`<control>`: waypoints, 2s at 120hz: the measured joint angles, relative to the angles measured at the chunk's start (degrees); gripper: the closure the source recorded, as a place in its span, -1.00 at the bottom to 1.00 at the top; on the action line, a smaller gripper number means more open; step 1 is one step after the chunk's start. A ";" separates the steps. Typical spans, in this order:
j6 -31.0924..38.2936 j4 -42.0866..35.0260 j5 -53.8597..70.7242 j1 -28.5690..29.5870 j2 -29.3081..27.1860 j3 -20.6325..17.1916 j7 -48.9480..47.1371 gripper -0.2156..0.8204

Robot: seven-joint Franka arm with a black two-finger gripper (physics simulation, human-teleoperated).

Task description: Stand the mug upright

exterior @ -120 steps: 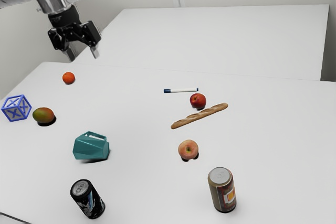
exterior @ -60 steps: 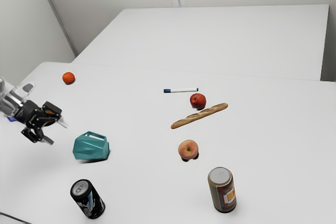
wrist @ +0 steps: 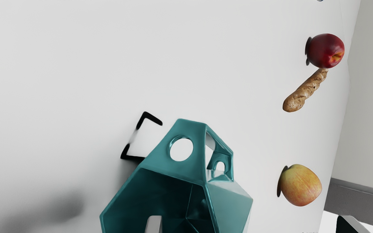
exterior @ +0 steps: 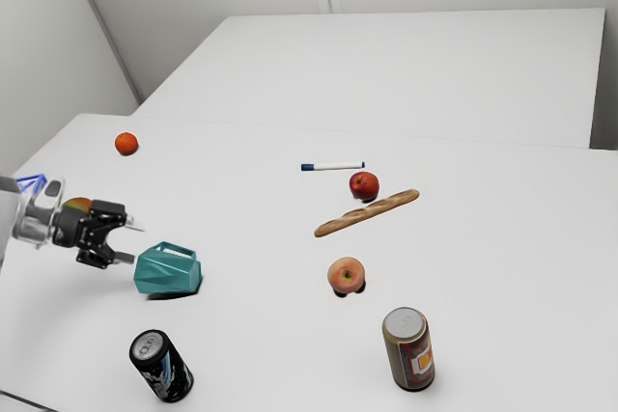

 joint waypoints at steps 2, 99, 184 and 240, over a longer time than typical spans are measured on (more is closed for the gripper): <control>-0.03 -0.01 -0.18 -0.03 0.16 -0.01 0.59 -0.54; -0.81 -4.04 -7.01 -2.50 2.13 -0.04 16.30 0.34; 1.51 11.55 8.94 -2.74 -8.01 -9.32 13.42 0.85; 24.32 11.66 53.56 -20.66 0.58 -16.56 2.04 0.87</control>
